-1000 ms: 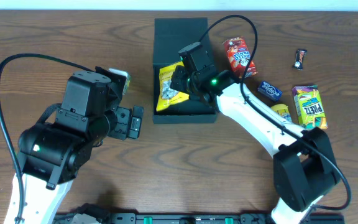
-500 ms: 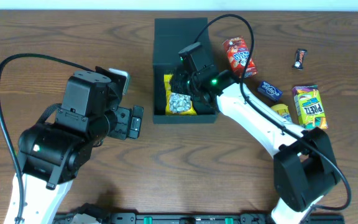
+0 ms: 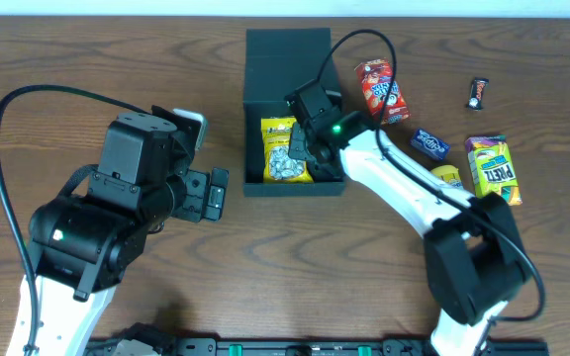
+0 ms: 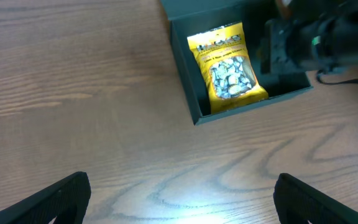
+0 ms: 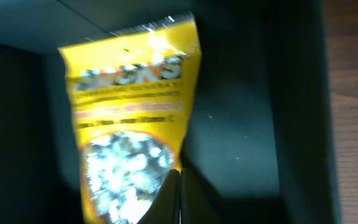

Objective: Pack container
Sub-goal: 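Release the bag and move the right gripper back to the snacks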

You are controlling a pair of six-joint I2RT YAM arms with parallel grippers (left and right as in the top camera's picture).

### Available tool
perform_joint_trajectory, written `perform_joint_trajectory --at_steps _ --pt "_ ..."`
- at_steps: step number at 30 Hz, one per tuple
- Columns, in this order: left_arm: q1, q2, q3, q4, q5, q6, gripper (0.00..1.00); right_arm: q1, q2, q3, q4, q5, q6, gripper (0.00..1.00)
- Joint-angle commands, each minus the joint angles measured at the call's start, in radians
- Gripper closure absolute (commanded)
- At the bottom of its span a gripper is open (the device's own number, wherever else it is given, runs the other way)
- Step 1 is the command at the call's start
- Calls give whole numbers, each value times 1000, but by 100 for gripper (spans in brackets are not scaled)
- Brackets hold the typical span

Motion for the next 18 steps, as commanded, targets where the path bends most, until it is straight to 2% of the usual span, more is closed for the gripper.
perform_joint_trajectory --at_steps 1,18 --pt "2 -4 14 -4 -1 6 5 -7 52 3 0 30 -8 98" --pt "2 -4 14 -4 -1 6 5 -5 162 3 121 -117 -10 99"
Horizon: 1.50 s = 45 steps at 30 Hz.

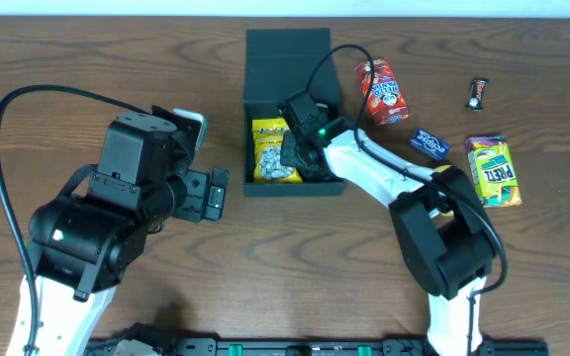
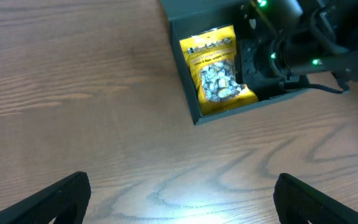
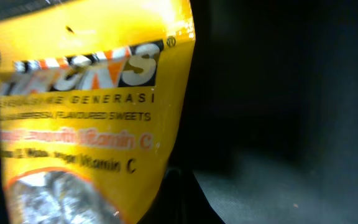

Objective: Pack container
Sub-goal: 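Release the bag and move the right gripper back to the snacks, then grasp the purple-yellow Pretz box with the right gripper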

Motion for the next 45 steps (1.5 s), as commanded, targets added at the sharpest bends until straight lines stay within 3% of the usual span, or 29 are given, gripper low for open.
perform_joint_trajectory --at_steps 1,7,13,20,25,28,37,45 --pt "2 -4 14 -4 -1 6 5 -5 11 3 3 -31 -10 99" --pt "2 -4 14 -4 -1 6 5 -26 -3 4 -8 -51 -32 99" --pt "2 -4 14 -4 -1 6 5 -102 -149 16 -41 -95 -101 96" --pt "2 -4 14 -4 -1 6 5 -217 -397 16 -50 -93 -280 49" --pt "2 -4 14 -4 -1 6 5 -310 -491 16 -72 -86 -373 23" --pt "2 -4 14 -4 -1 6 5 -387 -517 16 -128 -87 -399 2" --pt "2 -4 14 -4 -1 6 5 -664 -520 14 -313 -63 -629 1" --pt "2 -4 14 -4 -1 6 5 -827 -455 -26 -344 -61 -820 1"
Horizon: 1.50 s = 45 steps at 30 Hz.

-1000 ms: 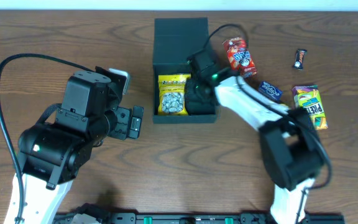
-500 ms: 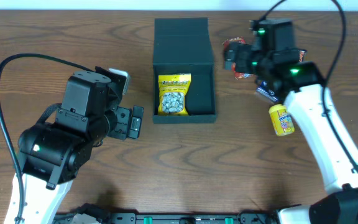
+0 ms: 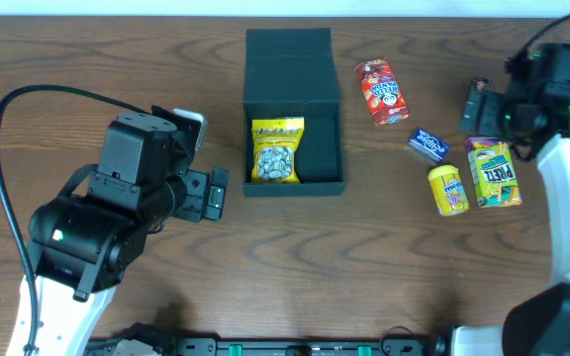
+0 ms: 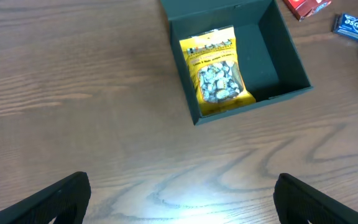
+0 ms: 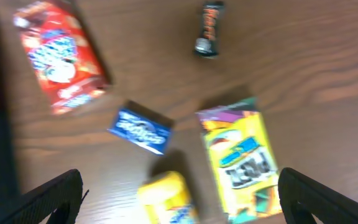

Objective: Pack container
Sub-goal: 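Grasp the purple-yellow Pretz box with the right gripper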

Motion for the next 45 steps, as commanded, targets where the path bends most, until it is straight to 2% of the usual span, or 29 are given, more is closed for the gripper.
perform_joint_trajectory --at_steps 1,3,10,17,31,36,45 --pt "2 -4 14 -4 -1 6 5 -29 51 -32 -4 5 -114 1" --pt "2 -4 14 -4 -1 6 4 -44 109 -49 7 5 -151 1" --pt "2 -4 14 -4 -1 6 5 -98 312 -57 35 24 -150 1" --pt "2 -4 14 -4 -1 6 5 -153 383 -57 65 31 -159 1" --pt "2 -4 14 -4 -1 6 5 -187 334 -60 86 -51 -225 1" --pt "2 -4 14 -4 -1 6 5 -188 278 -60 70 -54 -361 1" --pt "2 -4 14 -4 -1 6 5 -188 282 -61 92 -29 -550 1"
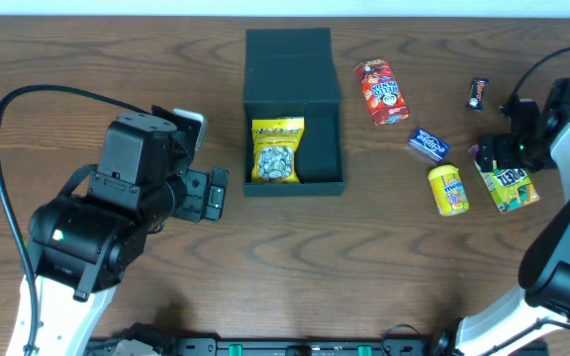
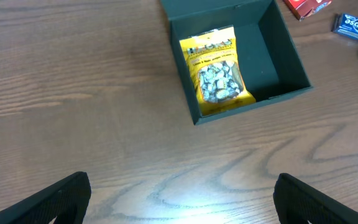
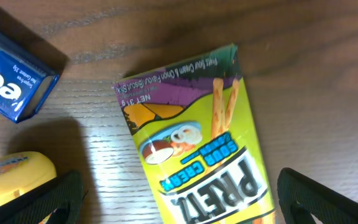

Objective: Pack container
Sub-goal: 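Grasp the purple-yellow Pretz box with the right gripper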

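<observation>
The black box [image 1: 330, 117] stands open at the table's back middle with a yellow candy bag [image 1: 278, 150] lying in its left half, also seen in the left wrist view [image 2: 216, 71]. At the far right my right gripper [image 1: 509, 156] is open and low over the green Pretz box [image 3: 210, 137], one finger on each side of it [image 3: 179, 205]. The Pretz box [image 1: 511, 188] lies flat and tilted. My left gripper [image 2: 182, 199] is open over bare wood in front of the black box, holding nothing.
Right of the black box lie a red snack box [image 1: 381, 92], a blue Eclipse pack [image 1: 428, 144], a yellow tube [image 1: 448, 190] and a small dark bar [image 1: 477, 93]. In the right wrist view the blue pack [image 3: 11, 81] and the yellow tube [image 3: 11, 180] sit left of the Pretz box.
My right gripper has come down from above the snacks at the right to sit astride the Pretz box. That box now lies more tilted. The left arm has not moved.
My right gripper was shut inside the black box beside the yellow bag, then still there with the bag shifted slightly left. Later it was out of the box, open above the snacks at the right. Now it is low around the Pretz box.
</observation>
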You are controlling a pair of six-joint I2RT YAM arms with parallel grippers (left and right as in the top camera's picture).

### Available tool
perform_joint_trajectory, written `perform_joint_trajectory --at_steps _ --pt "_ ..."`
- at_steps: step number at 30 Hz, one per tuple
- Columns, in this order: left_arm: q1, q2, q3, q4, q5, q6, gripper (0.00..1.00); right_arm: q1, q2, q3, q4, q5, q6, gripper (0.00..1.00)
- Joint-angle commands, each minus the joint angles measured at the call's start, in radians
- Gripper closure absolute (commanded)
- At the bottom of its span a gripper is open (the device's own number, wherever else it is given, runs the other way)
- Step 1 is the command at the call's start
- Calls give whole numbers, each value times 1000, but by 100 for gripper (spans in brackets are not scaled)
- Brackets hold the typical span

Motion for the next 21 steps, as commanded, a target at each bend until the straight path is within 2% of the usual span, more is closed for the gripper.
perform_joint_trajectory --at_steps 1,5,21 --pt "2 -4 14 -4 -1 6 5 -6 -6 -3 13 3 -130 1" --pt "2 -4 14 -4 -1 6 5 -7 15 -5 38 3 -198 1" --pt "2 -4 14 -4 -1 6 5 -38 105 -5 77 -49 -193 1"
